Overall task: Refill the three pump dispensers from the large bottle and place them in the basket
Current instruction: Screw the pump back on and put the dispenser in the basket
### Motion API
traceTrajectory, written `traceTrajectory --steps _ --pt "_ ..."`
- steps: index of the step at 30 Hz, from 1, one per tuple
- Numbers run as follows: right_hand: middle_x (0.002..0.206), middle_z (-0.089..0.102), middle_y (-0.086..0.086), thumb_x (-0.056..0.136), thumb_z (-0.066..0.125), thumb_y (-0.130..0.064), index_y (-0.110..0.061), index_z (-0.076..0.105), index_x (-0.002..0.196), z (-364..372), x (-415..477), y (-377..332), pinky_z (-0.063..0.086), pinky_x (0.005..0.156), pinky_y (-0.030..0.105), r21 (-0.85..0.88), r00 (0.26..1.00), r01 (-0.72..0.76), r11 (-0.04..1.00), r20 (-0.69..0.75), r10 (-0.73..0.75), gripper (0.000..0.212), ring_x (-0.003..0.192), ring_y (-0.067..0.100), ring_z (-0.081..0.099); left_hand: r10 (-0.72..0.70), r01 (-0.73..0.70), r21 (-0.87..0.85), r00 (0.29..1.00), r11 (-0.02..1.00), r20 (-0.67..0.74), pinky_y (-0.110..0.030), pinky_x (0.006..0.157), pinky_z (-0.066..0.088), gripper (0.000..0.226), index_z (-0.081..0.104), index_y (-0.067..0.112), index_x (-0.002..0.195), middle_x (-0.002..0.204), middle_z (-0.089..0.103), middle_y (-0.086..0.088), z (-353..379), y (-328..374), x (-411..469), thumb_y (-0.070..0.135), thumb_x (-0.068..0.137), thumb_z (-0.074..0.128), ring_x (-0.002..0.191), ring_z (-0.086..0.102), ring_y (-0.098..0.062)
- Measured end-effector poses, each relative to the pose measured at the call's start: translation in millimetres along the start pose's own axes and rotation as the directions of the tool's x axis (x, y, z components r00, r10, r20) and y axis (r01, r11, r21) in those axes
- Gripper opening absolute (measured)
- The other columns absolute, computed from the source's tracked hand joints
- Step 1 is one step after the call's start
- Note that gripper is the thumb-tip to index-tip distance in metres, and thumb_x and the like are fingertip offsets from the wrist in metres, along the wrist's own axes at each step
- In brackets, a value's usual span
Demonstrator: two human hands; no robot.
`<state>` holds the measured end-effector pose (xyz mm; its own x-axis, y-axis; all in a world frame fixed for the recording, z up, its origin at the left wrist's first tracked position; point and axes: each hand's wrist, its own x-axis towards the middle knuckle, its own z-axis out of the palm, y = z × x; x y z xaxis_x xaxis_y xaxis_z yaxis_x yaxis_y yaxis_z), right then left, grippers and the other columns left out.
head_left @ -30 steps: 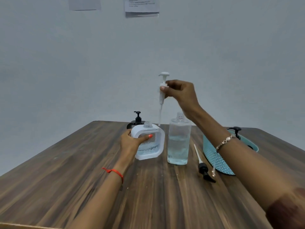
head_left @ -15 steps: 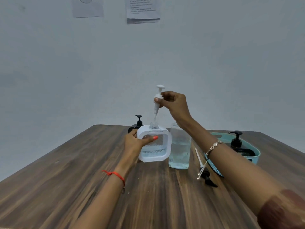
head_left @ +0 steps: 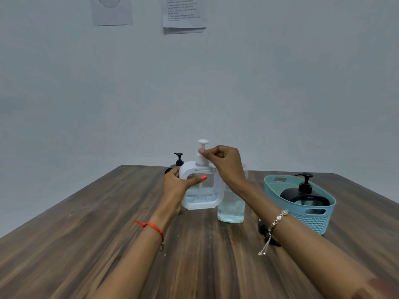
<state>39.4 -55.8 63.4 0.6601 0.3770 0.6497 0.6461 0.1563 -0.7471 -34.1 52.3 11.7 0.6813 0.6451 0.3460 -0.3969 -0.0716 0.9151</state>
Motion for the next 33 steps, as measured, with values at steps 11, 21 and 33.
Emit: traceTrajectory --steps 11,21,33 --pt "0.095 0.067 0.003 0.083 0.061 -0.003 -0.005 0.069 0.103 -15.6 2.3 0.9 0.045 0.071 0.014 0.053 0.984 -0.13 0.99 0.129 0.123 0.021 0.083 0.008 0.061 -0.051 0.051 -0.112 0.999 0.992 0.001 -0.058 0.078 0.055 0.04 0.069 0.011 0.086 0.087 0.072 -0.014 10.2 -2.5 -1.5 0.004 0.051 0.087 0.085 0.068 -0.036" --pt "0.095 0.068 0.008 0.079 0.069 -0.009 -0.008 0.07 0.1 -22.9 7.1 3.3 0.048 0.078 0.022 0.016 0.971 -0.127 0.992 0.206 0.121 0.021 0.088 0.019 0.062 -0.044 0.045 -0.108 0.999 0.993 0.016 -0.057 0.078 0.055 0.034 0.069 0.014 0.081 0.076 0.073 -0.006 10.0 -1.1 -2.5 0.0 0.055 0.085 0.077 0.068 -0.031" --pt "0.09 0.069 0.004 0.08 0.069 -0.018 -0.012 0.07 0.094 -28.8 9.6 -0.4 0.05 0.083 0.035 -0.049 0.897 -0.188 0.981 0.398 0.192 0.015 0.082 0.018 0.063 -0.035 0.04 -0.096 0.998 0.995 0.061 -0.058 0.081 0.054 0.034 0.069 0.017 0.08 0.081 0.072 -0.008 9.0 1.2 -4.6 0.001 0.054 0.085 0.084 0.068 -0.034"
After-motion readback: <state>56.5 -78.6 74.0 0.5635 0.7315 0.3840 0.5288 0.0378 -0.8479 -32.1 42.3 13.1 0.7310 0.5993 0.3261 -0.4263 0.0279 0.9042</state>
